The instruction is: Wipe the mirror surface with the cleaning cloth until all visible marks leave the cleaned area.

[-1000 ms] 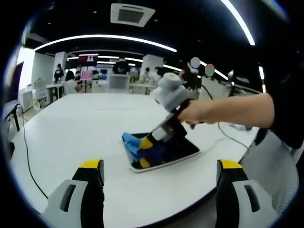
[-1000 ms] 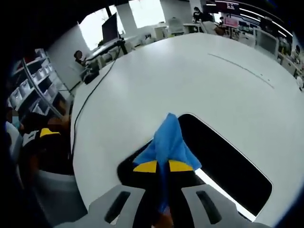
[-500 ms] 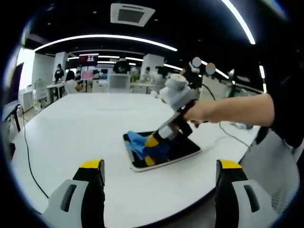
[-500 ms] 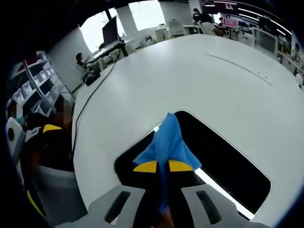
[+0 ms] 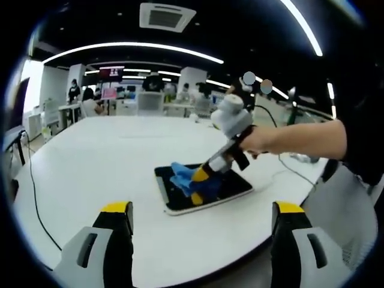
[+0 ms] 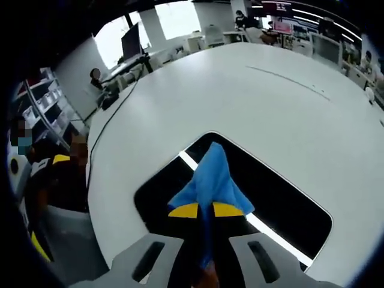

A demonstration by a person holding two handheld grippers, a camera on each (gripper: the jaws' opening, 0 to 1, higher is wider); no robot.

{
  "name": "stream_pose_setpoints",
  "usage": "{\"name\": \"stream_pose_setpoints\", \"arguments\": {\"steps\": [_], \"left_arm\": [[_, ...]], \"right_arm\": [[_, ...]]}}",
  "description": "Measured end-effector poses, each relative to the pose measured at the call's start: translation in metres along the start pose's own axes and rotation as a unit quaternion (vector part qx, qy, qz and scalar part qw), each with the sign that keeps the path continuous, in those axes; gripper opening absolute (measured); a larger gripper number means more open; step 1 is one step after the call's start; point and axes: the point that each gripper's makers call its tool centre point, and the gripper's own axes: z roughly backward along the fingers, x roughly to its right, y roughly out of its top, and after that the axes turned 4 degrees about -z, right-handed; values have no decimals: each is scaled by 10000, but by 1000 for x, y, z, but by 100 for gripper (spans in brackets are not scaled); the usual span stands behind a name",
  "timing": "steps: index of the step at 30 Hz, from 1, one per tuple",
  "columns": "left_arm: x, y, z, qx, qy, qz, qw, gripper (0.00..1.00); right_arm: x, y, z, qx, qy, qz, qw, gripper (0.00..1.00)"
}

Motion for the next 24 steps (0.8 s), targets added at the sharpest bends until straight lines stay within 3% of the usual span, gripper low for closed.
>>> {"name": "stream_pose_setpoints", "arguments": {"steps": [24], "left_arm": [[-1,-1,0,-58,20,-20,10000,95]], "right_arm": [[20,-7,9,33,-142,-89,9999,1]]}}
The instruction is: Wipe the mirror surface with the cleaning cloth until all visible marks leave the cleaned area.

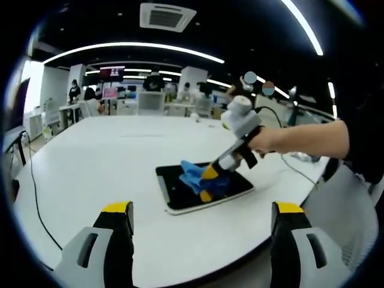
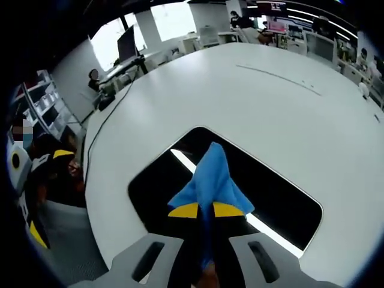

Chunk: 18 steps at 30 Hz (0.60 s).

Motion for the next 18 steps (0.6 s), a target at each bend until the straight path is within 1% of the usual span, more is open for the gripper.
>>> {"name": "stream_pose_setpoints", "arguments": {"steps": [5,8,12,18], "left_arm": [[0,0,0,8,10,10,10000,96],[0,0,0,13,10,11,10000,97],[1,1,0,26,-22,1,10000,97],[1,1,-1,22,-40,-21,10000,96]], "right_arm": [[10,-4,4,39,-47,-88,9999,1],[15,-7,8,80,-56,-401,9991,1],[20,-13,16,52,-172,-357,9992,1],[30,-23,26,104,-257,-506,9983,1]]}}
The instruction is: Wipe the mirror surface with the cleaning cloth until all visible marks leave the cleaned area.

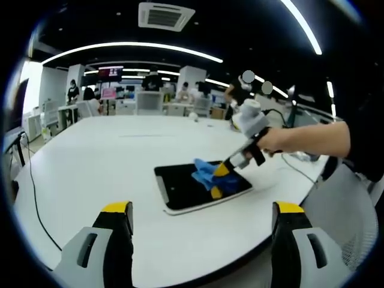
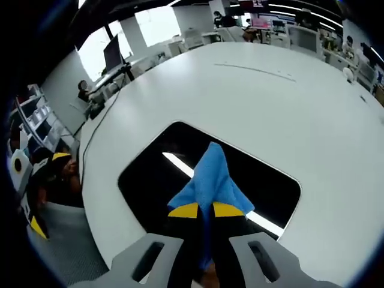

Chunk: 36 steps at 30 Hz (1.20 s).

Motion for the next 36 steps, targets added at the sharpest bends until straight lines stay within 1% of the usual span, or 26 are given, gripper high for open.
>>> {"name": "stream_pose_setpoints", "arguments": {"steps": [3,8,11,16,21,25,26,32,36], "left_arm": [[-1,1,0,36,22,31,10000,95],[1,-2,1,-41,-22,11,10000,94],[0,-2,1,-64,-8,1,10000,94],[1,0,1,24,-22,41,10000,97],[2,-2,1,-36,-56,20,10000,97],[0,0,1,-1,-9,6,10000,98],[0,0,1,20,14,0,10000,99],[1,0,1,-9,-23,-10,10000,99],[1,-2,1,-32,-31,6,10000,98]], "right_arm": [[7,-3,4,-13,-45,-51,10000,1],[16,-8,10,-2,-97,-167,9998,1],[21,-9,11,11,-46,-194,9998,1],[23,-10,11,-4,-64,-198,9998,1],[22,-11,13,61,-75,-234,9997,1],[29,-14,17,131,-82,-409,9990,1],[30,-14,18,140,-87,-425,9990,1],[38,-19,24,144,-142,-461,9987,1],[38,-20,25,167,-149,-506,9985,1]]}}
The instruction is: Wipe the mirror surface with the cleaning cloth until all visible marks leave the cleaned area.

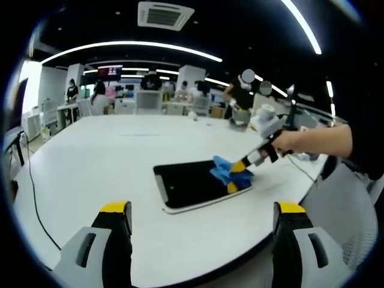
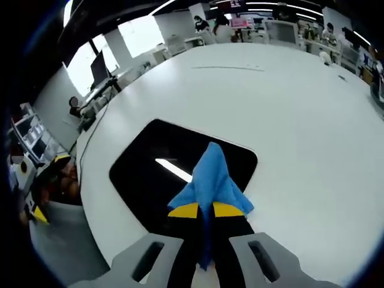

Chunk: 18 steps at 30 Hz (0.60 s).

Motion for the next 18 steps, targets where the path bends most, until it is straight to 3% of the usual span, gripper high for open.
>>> {"name": "stream_pose_setpoints", "arguments": {"steps": [9,13,18], "left_arm": [[0,0,0,21,-6,23,10000,98],[1,0,0,0,-21,21,10000,97],[0,0,0,-1,-1,18,10000,97]], "right_arm": [[3,-2,3,83,-15,-129,9999,1],[1,-4,4,14,-94,79,9999,1],[3,-3,3,-15,-53,12,10000,1]]}}
